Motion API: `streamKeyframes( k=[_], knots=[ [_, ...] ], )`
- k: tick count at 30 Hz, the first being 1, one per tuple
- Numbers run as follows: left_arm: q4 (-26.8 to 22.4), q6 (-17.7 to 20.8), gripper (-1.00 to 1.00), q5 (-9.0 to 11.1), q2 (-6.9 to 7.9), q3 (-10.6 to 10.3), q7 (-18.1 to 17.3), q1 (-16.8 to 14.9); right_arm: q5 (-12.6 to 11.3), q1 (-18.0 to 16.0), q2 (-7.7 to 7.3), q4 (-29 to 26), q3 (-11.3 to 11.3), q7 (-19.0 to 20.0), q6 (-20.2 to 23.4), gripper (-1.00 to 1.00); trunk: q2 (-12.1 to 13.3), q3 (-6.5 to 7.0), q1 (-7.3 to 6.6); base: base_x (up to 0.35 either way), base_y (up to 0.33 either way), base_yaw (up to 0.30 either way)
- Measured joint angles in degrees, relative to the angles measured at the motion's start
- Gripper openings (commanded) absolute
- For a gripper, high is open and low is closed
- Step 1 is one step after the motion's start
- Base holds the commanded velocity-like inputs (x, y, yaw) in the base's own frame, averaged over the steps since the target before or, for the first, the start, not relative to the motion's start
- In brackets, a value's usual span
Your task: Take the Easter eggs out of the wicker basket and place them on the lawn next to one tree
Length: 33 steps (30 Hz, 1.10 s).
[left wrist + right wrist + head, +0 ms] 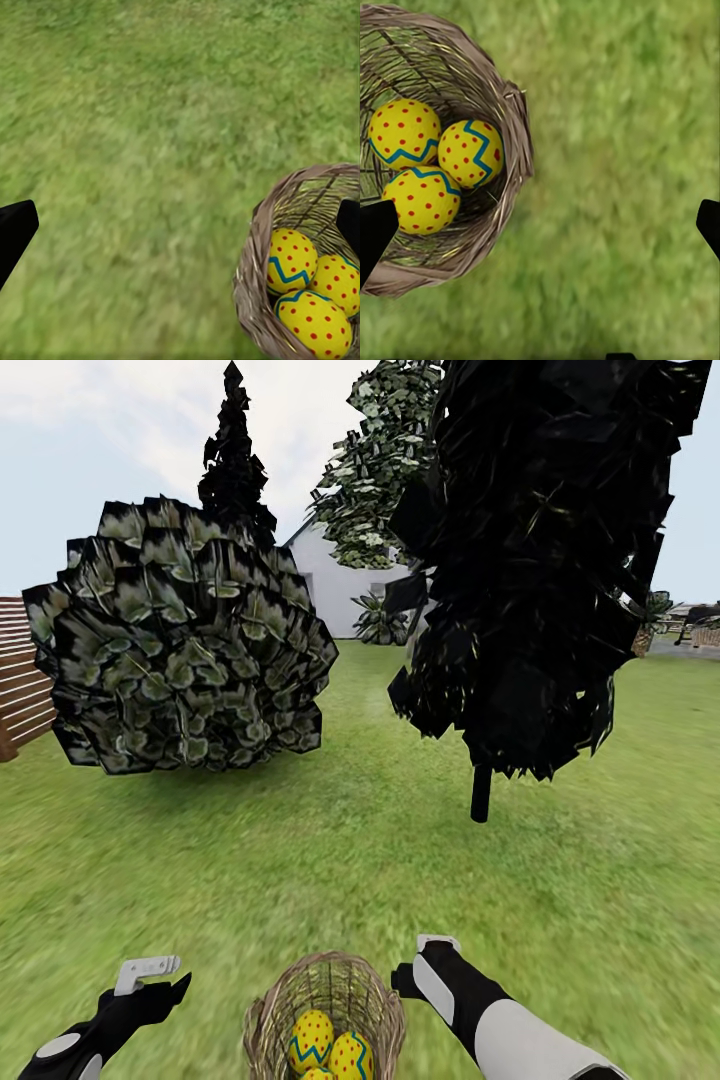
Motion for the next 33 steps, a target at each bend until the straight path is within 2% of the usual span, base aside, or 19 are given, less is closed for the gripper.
streamKeyframes(
  k=[4,10,13,33],
  knots=[
    [0.0,0.0,1.00,0.0,0.00,0.0,0.0,0.0,0.0,0.0,0.00,0.0,0.0,0.0,-0.2,1.00,-1.6,-0.72,0.88,0.000,0.000,0.000],
    [0.1,0.0,1.00,-0.1,0.00,0.0,0.1,0.0,-0.1,0.0,0.00,0.0,0.1,0.0,-4.5,1.00,-4.0,-1.80,2.20,0.000,0.000,0.000],
    [0.1,-0.4,1.00,-0.1,0.00,0.0,0.1,0.0,-0.1,0.0,0.00,0.0,0.1,0.0,-5.3,1.00,-5.2,-2.34,2.86,0.000,0.000,0.000],
    [0.1,-1.1,1.00,-0.1,0.00,0.0,0.1,0.0,-0.2,0.0,0.00,0.1,0.1,0.0,-6.1,1.00,-13.2,-5.93,7.25,0.000,0.000,0.000]
  ],
)
